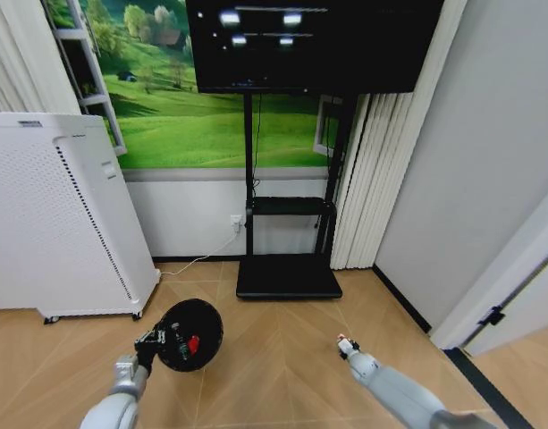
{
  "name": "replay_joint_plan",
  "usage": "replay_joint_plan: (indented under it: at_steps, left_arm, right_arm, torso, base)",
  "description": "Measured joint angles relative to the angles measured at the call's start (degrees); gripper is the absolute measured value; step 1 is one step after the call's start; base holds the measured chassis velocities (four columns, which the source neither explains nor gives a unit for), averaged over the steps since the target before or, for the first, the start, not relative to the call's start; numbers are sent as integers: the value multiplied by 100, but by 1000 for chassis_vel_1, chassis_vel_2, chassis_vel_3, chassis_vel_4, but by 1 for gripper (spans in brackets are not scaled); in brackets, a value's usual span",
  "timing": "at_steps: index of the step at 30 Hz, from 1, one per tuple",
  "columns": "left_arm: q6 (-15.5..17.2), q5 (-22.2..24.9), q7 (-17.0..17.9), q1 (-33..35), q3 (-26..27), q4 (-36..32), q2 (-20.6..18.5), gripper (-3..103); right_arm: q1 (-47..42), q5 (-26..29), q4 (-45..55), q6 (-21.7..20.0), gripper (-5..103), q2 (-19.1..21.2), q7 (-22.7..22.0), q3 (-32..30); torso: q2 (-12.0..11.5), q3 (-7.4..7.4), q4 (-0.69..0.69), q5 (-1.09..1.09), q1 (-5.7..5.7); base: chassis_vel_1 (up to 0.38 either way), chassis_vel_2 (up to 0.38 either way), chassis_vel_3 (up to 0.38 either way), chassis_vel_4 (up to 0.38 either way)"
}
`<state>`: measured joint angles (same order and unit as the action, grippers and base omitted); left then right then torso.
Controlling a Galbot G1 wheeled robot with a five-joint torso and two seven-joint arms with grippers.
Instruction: Pick up the trash bin and place the garbage on the floor into it.
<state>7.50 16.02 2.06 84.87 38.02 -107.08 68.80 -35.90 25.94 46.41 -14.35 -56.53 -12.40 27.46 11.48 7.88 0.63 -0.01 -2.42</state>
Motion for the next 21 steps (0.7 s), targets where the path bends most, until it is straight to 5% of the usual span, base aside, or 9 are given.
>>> replay_joint_plan:
  at_steps: [10, 13, 16, 18, 19, 21]
  left_arm:
    - [27, -21, 1, -168, -166, 8, -45, 7]
    - [113, 87, 35, -456, -506, 84, -136, 7]
    - [122, 109, 43, -571, -619, 143, -146, 7]
    - [136, 131, 61, -965, -956, 347, -146, 7]
    - [136, 131, 61, -965, -956, 347, -146, 7]
    - [177, 130, 125, -1353, -1287, 520, -43, 7]
  right_arm:
    - [-197, 602, 1456, -182, 32, 664, 94, -464]
    - [-1039, 1033, 3483, -156, 32, 1579, 340, -1679]
    - [-1460, 1071, 3964, 0, 32, 1866, 518, -2181]
    - [-2783, 997, 5183, 930, 32, 2459, 1306, -3519]
    - [-2783, 997, 5183, 930, 32, 2459, 1306, -3519]
    - [-2944, 950, 5309, 1948, 32, 2373, 2138, -3637]
  torso:
    - [0, 0, 1, 2, 0]
    - [1, -1, -3, 5, 0]
    - [1, -1, 3, 1, 1]
    - [2, -2, 5, -1, 1]
    - [2, -2, 5, -1, 1]
    - [1, -1, 1, 2, 1]
  base:
    - [0, 0, 0, 0]
    - [0, 0, 0, 0]
    - [0, 0, 0, 0]
    - [0, 0, 0, 0]
    - [0, 0, 0, 0]
    - [0, 0, 0, 0]
